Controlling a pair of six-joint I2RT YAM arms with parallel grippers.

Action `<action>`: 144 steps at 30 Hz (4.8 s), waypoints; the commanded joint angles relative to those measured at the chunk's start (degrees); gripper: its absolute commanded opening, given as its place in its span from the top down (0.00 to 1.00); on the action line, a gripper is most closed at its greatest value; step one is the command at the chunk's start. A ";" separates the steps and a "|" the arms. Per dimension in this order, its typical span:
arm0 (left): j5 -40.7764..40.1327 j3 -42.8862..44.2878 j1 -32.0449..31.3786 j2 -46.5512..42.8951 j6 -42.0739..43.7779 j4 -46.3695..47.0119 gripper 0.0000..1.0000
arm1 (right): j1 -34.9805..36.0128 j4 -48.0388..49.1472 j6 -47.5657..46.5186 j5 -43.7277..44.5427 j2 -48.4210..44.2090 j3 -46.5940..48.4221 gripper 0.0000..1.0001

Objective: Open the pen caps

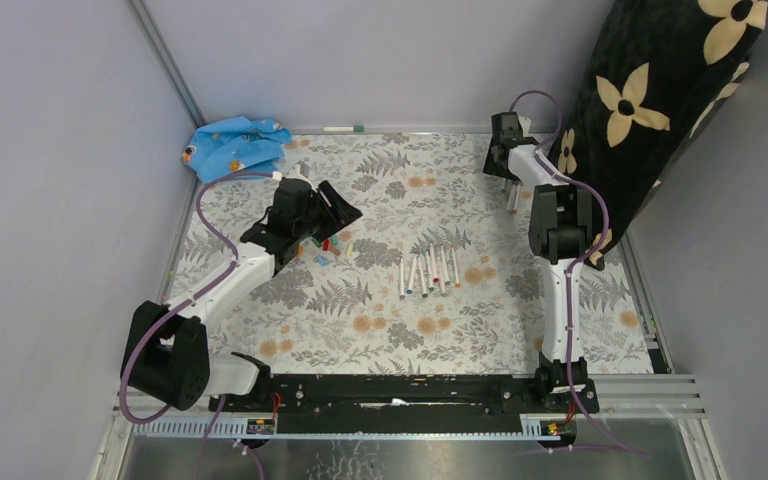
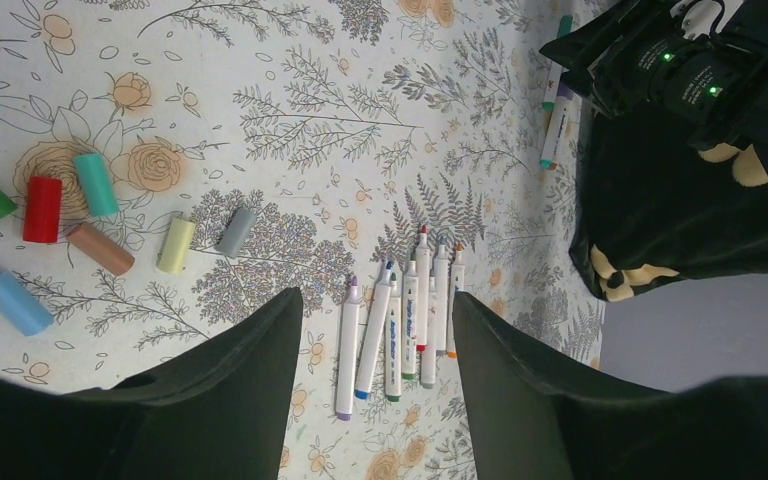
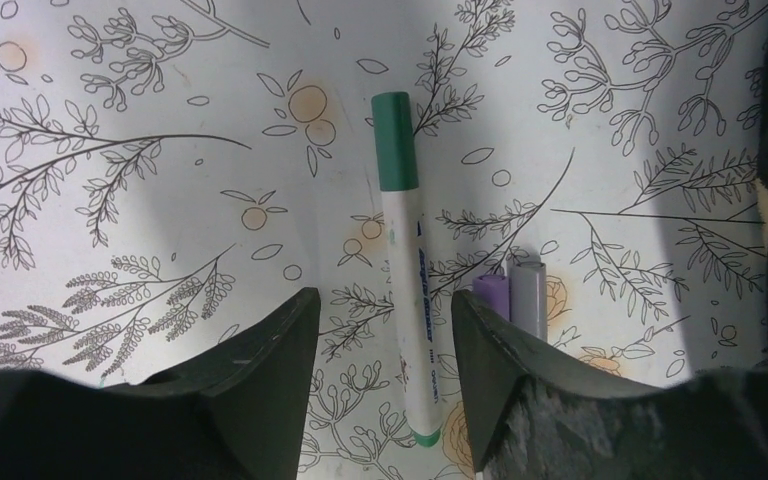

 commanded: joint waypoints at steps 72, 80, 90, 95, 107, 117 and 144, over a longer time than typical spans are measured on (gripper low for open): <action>23.34 -3.12 -0.41 3.26 -17.26 17.27 0.27 | 44.61 2.38 3.87 -16.97 -51.44 -38.27 1.00; 23.01 -2.94 -0.41 3.01 -16.76 15.35 0.49 | 45.28 2.52 3.79 -16.61 -50.98 -38.15 1.00; 23.37 -4.10 -0.41 3.13 -16.27 15.13 0.69 | 45.37 2.71 3.74 -16.02 -51.23 -38.28 1.00; 23.69 -4.25 -0.40 3.53 -16.06 15.13 0.87 | 45.33 2.76 3.79 -15.56 -51.74 -38.21 1.00; 23.38 -5.65 -0.50 1.19 -18.14 18.42 1.00 | 45.64 3.37 3.31 -15.77 -51.55 -36.70 0.75; 24.18 -5.44 -0.49 -0.36 -19.88 19.11 1.00 | 45.64 3.89 3.18 -16.48 -47.23 -33.80 0.72; 10.56 8.28 8.33 10.09 -8.71 7.07 1.00 | 47.32 8.14 8.35 -16.08 -51.99 -51.84 1.00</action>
